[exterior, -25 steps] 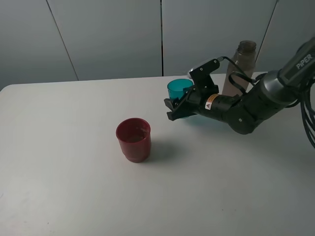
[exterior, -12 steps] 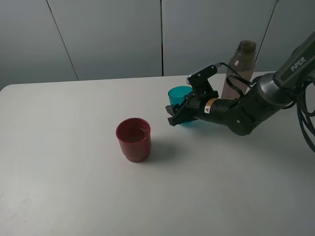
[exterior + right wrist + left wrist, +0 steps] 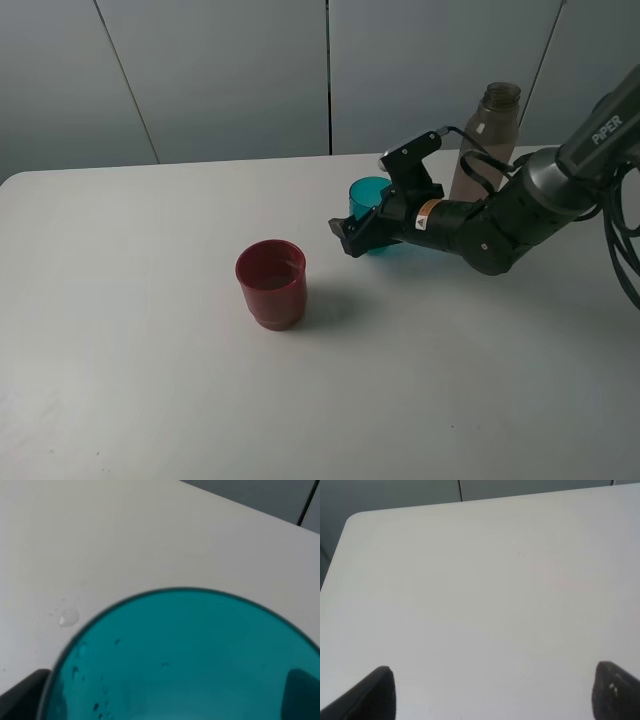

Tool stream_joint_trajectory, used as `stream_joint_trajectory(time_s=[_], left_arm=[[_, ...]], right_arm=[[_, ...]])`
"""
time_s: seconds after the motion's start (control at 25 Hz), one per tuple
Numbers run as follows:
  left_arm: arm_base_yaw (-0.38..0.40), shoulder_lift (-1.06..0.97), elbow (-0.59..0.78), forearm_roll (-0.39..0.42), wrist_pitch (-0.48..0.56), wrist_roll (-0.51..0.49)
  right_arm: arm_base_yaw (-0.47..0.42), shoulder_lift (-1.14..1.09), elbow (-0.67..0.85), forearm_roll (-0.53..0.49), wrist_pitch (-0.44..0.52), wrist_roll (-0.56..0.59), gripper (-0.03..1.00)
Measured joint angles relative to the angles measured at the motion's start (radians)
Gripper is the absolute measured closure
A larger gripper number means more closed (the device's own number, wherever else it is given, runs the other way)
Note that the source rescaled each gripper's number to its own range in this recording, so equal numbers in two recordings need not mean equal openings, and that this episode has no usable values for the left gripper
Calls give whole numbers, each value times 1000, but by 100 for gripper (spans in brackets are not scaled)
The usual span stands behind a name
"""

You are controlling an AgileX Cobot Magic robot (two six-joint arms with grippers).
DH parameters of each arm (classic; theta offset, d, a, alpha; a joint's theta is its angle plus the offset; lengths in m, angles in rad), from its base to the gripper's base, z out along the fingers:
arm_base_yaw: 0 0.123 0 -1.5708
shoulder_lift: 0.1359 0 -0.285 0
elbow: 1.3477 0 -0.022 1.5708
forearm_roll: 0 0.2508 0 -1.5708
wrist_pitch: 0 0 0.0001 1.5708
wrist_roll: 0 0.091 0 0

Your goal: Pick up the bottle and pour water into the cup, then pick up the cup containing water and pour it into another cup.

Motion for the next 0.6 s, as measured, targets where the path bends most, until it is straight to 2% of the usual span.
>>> stream_joint_trajectory(time_s=[0.28,0.4,0.48,0.6], left_arm=[[0,0,0,0,0,0],[0,0,0,0,0,0],[0,0,0,0,0,0],[0,0,0,0,0,0]], right_arm=[[0,-110,0,0,10,0,-3],[0,-184,-3,-4,58,24,-3],[0,-251,-3,-13,110,96,-3],[-1,-364,-4,-64,238,276,-3]])
